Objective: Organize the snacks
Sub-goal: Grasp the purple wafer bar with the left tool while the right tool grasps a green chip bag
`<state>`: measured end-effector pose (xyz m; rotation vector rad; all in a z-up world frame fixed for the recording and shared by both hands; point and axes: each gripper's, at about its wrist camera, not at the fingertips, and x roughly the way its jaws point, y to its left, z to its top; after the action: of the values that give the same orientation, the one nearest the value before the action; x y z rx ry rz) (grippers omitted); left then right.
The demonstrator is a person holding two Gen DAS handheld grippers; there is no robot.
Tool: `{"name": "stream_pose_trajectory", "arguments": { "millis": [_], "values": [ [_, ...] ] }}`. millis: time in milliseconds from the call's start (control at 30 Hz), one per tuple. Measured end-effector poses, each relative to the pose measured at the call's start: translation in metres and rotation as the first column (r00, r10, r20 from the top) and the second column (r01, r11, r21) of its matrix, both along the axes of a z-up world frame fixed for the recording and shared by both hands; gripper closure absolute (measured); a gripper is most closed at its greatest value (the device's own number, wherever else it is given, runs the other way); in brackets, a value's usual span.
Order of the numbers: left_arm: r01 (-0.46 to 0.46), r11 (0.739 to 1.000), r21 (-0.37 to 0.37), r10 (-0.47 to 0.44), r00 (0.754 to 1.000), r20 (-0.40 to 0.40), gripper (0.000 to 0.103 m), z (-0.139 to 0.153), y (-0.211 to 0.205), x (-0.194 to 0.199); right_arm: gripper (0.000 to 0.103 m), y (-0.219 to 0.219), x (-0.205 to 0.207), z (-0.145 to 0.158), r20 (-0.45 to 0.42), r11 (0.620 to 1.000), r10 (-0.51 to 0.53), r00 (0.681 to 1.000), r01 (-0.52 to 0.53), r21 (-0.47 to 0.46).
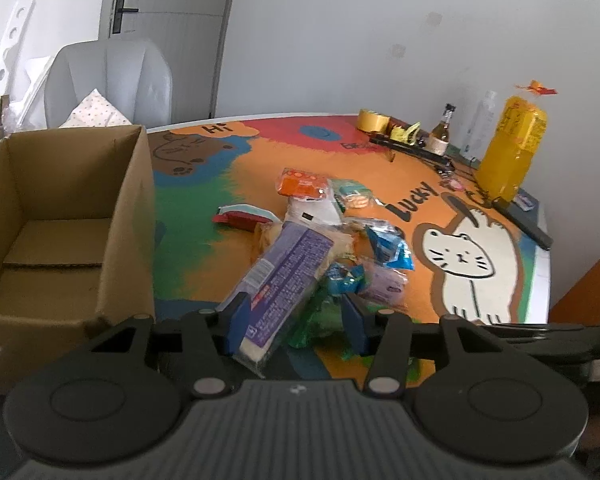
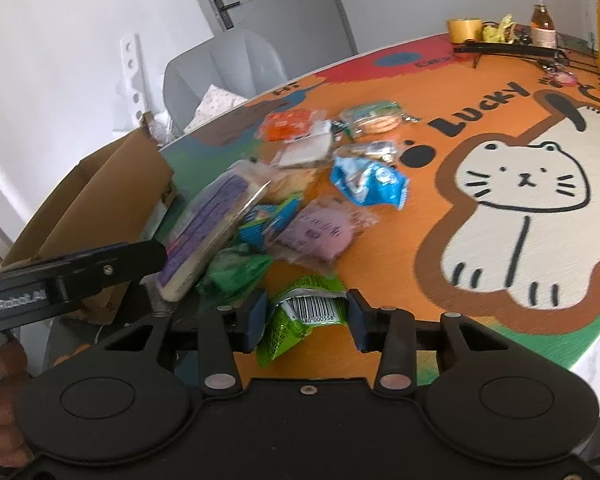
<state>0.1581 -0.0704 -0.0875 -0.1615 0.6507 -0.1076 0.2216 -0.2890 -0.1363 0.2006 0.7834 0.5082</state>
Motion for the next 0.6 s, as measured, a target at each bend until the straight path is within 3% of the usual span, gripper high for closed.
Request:
{"name": "stream_pose_trajectory", "arguments": {
  "millis": [367, 500, 600],
  "values": [
    [-0.058, 0.997, 0.053, 0.058, 0.998, 0.009, 0.059, -0.013, -0.014, 0.034, 0.059, -0.014, 0.014, -0.001, 0.006, 1.0, -0.025, 1.0, 0.025, 0.005],
    [-0.087, 0.991, 0.104, 0.085, 0.996, 0.027, 0.056, -0.016, -0.014, 0.038, 0.053, -0.014, 0.014, 0.0, 0.011, 1.0, -0.014, 1.0, 0.014, 0.003],
    [-0.087, 0.991, 0.105, 0.088, 0.996, -0.001, 0.052, -0.022, -0.011, 0.042, 0.042, -0.011, 0.013, 0.0, 0.028, 1.0, 0.01, 1.0, -0.01, -0.007]
  ]
}}
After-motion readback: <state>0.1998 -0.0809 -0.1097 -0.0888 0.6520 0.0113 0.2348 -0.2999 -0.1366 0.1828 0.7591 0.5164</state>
